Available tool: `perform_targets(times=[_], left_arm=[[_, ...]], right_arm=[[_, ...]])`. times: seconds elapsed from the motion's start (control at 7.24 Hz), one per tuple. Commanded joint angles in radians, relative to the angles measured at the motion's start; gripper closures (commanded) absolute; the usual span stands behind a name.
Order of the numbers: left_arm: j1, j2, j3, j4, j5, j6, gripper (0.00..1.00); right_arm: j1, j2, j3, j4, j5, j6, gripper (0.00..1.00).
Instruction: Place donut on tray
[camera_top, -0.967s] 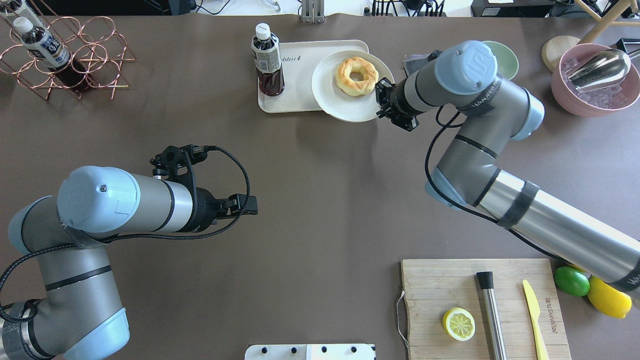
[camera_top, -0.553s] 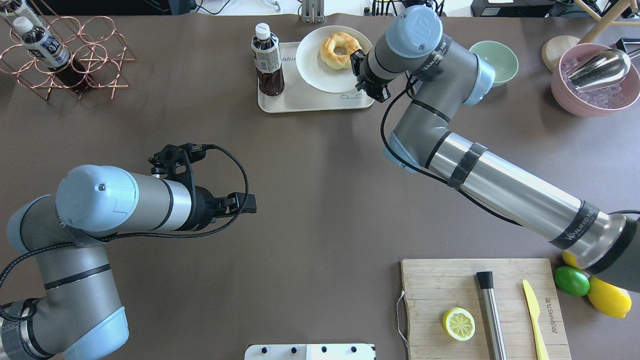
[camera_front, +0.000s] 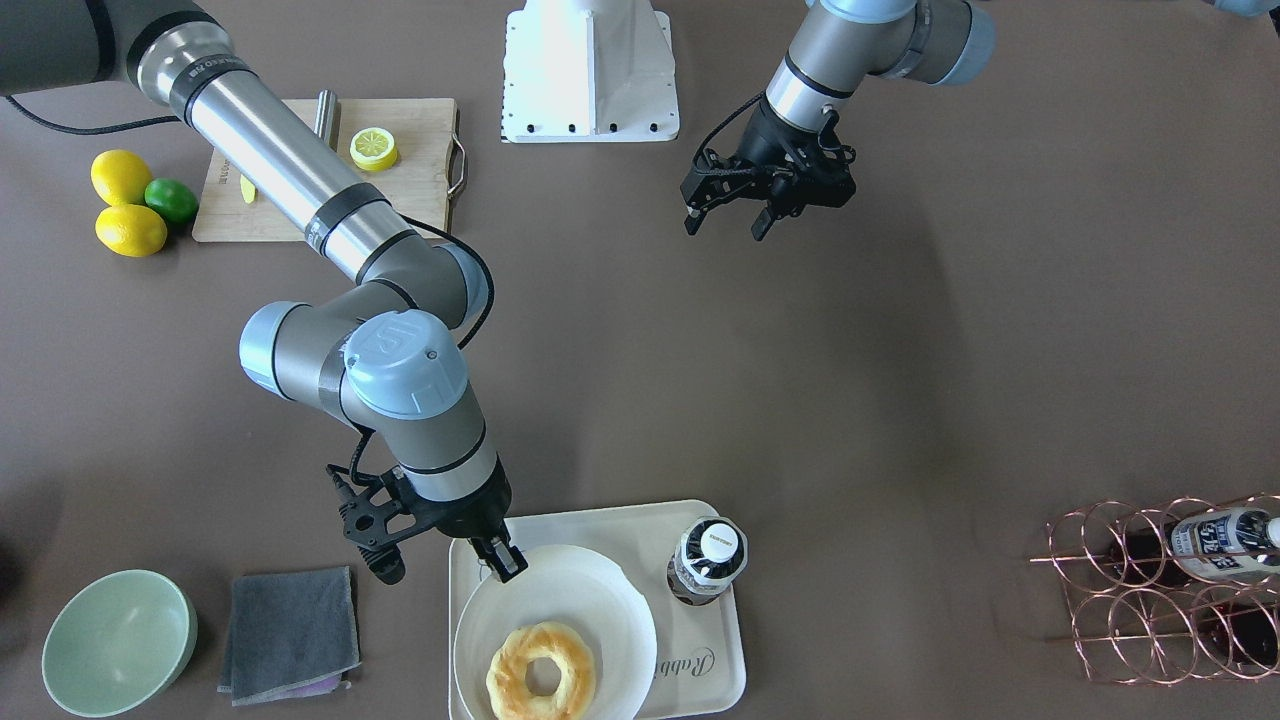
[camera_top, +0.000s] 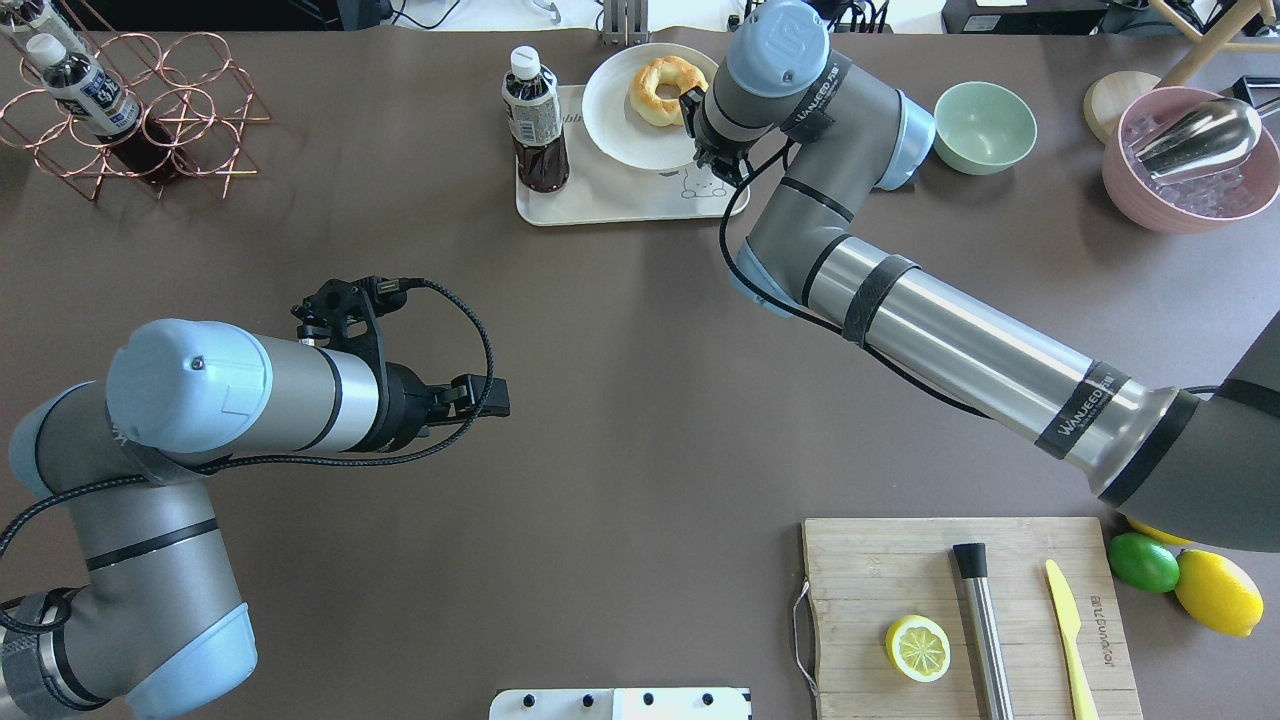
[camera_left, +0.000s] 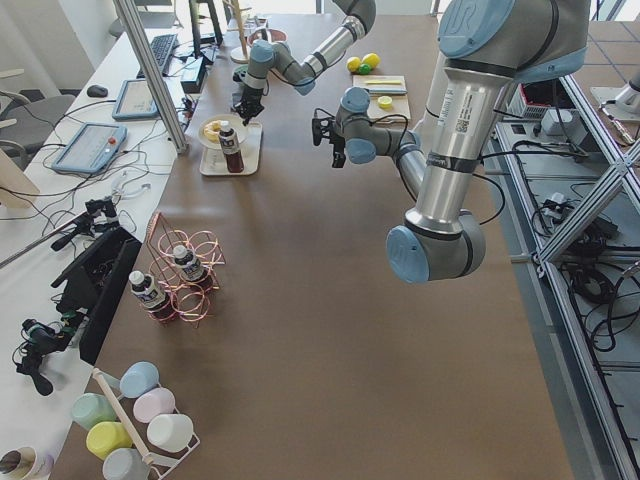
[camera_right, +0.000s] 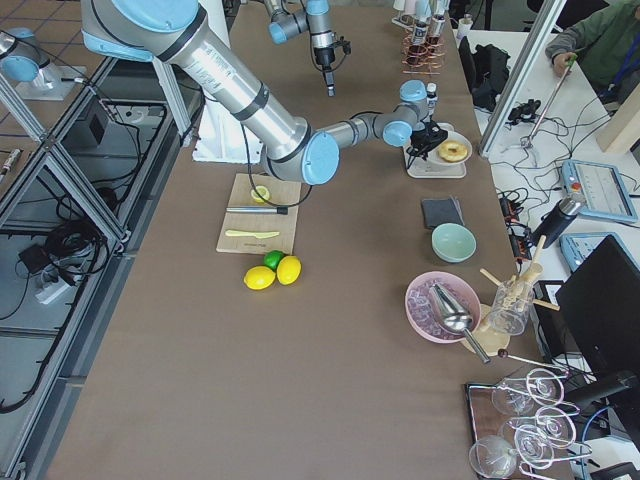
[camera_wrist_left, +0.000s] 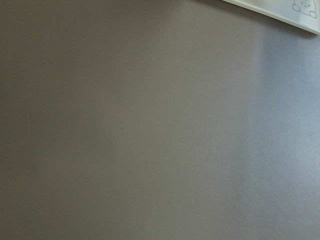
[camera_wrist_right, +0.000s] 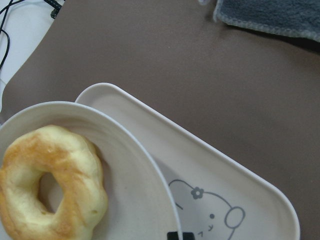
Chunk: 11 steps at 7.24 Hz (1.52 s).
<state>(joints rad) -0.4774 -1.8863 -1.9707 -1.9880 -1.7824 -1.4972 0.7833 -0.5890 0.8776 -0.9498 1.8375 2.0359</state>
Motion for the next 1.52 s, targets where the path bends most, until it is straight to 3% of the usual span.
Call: perform_targets(times=[0.0,0.28,0.55,0.69,0.97,1.38], left_arm=[[-0.004,-0.001,0.001,0.0,0.0,0.0,0.02],[-0.003,-0.005,0.007,-0.002,0.0,-0.002,0.02],[-0.006,0.002,0.004,-0.003,-0.005,0.002,0.02],[-0.048,0.024,0.007,0.0,-0.065,0.067,0.02],[-0.206,0.146,0.001,0.0,-0.239,0.272,0.02],[-0.495,0.384,0.039,0.002,-0.391,0.838,0.02]], right_arm=[[-0.009,-0.009,0.004,0.019,0.0,-0.198,0.01],[0.001,-0.043,0.078,0.017,0.006,-0.198,0.0],[0.034,-0.161,0.286,-0.071,0.078,-0.213,0.0],[0.053,-0.225,0.379,-0.125,0.119,-0.283,0.0],[0.121,-0.383,0.502,-0.141,0.198,-0.469,0.0],[0.255,-0.642,0.584,-0.142,0.267,-0.92,0.0]])
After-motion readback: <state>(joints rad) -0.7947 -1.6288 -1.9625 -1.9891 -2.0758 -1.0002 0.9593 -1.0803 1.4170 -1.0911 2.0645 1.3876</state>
